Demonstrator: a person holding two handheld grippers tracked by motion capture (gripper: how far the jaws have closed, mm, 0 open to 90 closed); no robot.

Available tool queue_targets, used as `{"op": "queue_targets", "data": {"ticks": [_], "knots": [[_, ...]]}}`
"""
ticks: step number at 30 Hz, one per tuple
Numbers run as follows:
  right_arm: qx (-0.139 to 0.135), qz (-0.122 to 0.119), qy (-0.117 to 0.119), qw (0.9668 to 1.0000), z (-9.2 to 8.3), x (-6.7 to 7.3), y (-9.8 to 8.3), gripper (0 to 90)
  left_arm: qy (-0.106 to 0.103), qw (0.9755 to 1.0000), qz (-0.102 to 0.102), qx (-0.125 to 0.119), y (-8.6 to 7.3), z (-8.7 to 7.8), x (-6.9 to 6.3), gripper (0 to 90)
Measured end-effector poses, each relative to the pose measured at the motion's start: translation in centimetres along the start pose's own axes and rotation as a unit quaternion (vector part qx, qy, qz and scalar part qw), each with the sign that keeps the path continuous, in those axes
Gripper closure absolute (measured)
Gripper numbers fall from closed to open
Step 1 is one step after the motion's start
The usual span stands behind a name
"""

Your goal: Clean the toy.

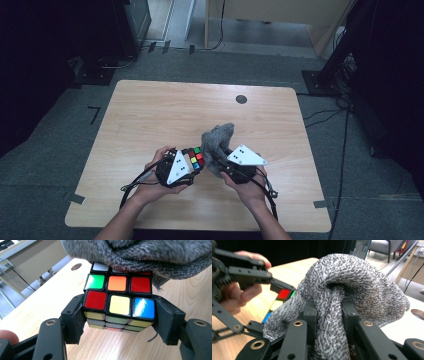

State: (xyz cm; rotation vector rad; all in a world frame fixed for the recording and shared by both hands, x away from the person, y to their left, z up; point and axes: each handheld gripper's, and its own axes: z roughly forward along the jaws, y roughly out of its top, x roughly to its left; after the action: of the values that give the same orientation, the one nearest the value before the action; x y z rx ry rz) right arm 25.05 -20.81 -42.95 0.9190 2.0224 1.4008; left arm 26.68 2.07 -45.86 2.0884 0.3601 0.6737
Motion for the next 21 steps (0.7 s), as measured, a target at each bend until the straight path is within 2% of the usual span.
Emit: {"op": "queue_targets", "data": {"ticks": [2, 5, 7, 9, 12, 17, 18, 20, 21], "knots": [[-0.014, -0.008, 0.016, 0.9997, -0.3, 0.6, 0.3, 72.1, 0.001, 1.0, 0.002, 0.003, 0.0, 0.1, -0.1, 34.1], [-0.024, -0.035, 0.059, 0.9974, -0.2, 2.5, 0.8, 71.8, -0.002, 1.0, 0.008, 0.003, 0.0, 0.1, -0.3, 34.0], [-0.014, -0.055, 0.069, 0.996, 0.3, 3.6, 0.7, 71.5, -0.004, 0.9999, 0.012, -0.002, 0.1, 0.0, -0.4, 34.0], [-0.004, -0.057, 0.069, 0.996, 0.7, 3.8, 0.4, 71.5, -0.008, 0.9999, 0.009, -0.007, 0.2, -0.2, -0.4, 34.0], [-0.007, -0.028, 0.072, 0.997, 0.8, 2.6, 0.1, 71.9, -0.006, 0.9999, 0.012, -0.011, 0.3, -0.3, -0.4, 34.1], [-0.011, 0.007, 0.033, 0.9994, 0.2, 0.1, -0.1, 71.7, -0.01, 0.9997, 0.008, -0.019, 0.2, -0.4, -0.2, 34.1], [-0.014, 0.02, 0.032, 0.9992, 0.0, -0.4, -0.2, 71.8, -0.012, 0.9997, 0.006, -0.02, 0.2, -0.4, -0.2, 34.1], [-0.012, 0.032, 0.008, 0.9994, -0.3, -1.1, -0.3, 71.9, -0.013, 0.9997, 0.004, -0.019, 0.1, -0.4, -0.1, 34.1], [-0.019, 0.039, 0.008, 0.999, -0.6, -1.3, -0.2, 71.9, -0.012, 0.9997, 0.005, -0.018, 0.1, -0.3, -0.1, 34.1]]}}
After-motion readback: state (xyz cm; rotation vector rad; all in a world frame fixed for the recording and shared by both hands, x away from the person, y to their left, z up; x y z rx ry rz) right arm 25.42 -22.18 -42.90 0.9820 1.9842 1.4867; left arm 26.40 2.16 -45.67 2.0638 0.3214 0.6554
